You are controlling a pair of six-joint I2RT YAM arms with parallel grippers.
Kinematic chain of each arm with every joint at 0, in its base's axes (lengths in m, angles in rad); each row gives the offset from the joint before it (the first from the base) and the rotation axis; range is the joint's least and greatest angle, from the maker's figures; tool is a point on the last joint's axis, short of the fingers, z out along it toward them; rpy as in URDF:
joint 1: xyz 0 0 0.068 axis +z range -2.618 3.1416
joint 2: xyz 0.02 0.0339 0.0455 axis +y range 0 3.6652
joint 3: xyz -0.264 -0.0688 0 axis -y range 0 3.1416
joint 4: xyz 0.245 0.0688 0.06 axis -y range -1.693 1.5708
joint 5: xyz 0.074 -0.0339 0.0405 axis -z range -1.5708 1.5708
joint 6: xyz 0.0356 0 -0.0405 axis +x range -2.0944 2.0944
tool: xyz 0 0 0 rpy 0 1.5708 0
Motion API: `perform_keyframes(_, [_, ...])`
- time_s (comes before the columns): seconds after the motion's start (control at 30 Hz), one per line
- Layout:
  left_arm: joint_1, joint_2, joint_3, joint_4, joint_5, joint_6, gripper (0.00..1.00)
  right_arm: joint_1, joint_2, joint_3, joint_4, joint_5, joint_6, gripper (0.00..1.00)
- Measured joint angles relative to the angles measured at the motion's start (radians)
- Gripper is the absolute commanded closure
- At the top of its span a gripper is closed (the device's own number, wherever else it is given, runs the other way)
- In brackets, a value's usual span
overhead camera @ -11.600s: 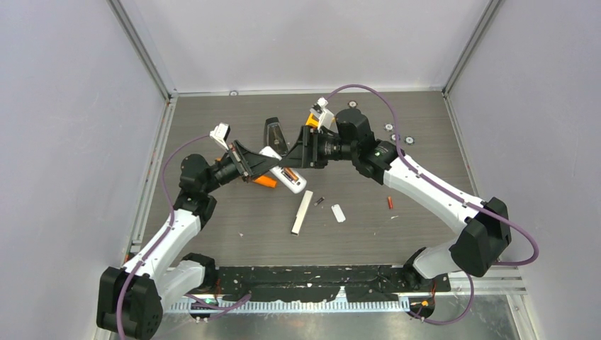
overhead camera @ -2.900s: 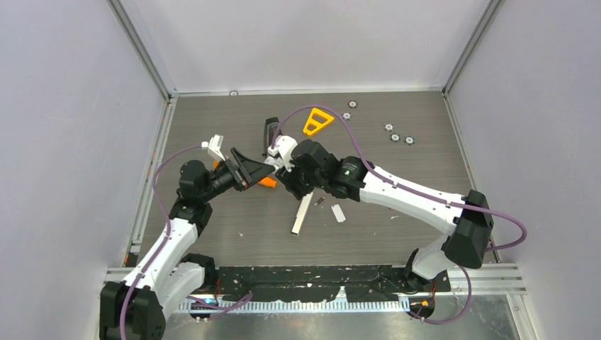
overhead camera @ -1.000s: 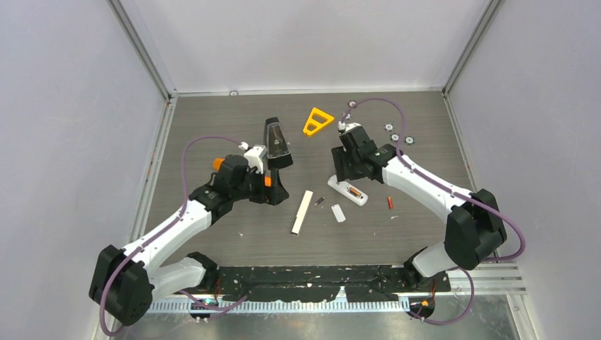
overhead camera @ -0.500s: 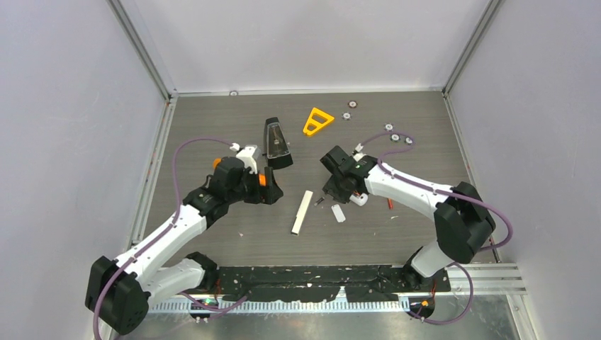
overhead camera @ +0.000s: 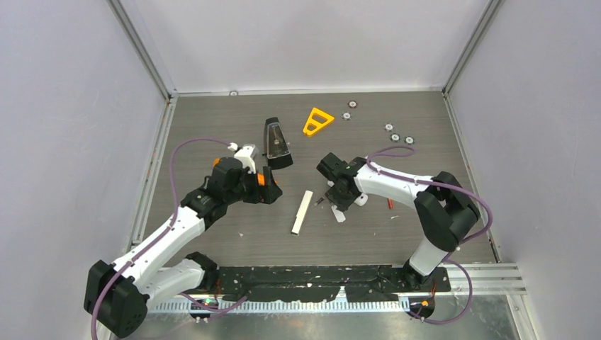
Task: Load the batteries into the remote control
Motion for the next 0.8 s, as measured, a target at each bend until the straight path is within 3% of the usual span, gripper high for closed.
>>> perform_keyframes(0.17, [0.003, 0.0, 0.0, 0.002, 0.012, 0.002, 0.18, 0.0, 0.027, 0.004, -0.012, 0.0, 0.022, 0.59])
perform_keyframes(0.57, [0.005, 0.0, 0.0, 0.01, 0.048, 0.023, 0.18, -0.003, 0.072, 0.023, -0.007, 0.005, 0.05, 0.72])
perform_keyframes(0.8, [0.01, 0.0, -0.001, 0.011, 0.049, 0.024, 0.18, -0.013, 0.077, 0.023, -0.007, 0.008, 0.056, 0.73])
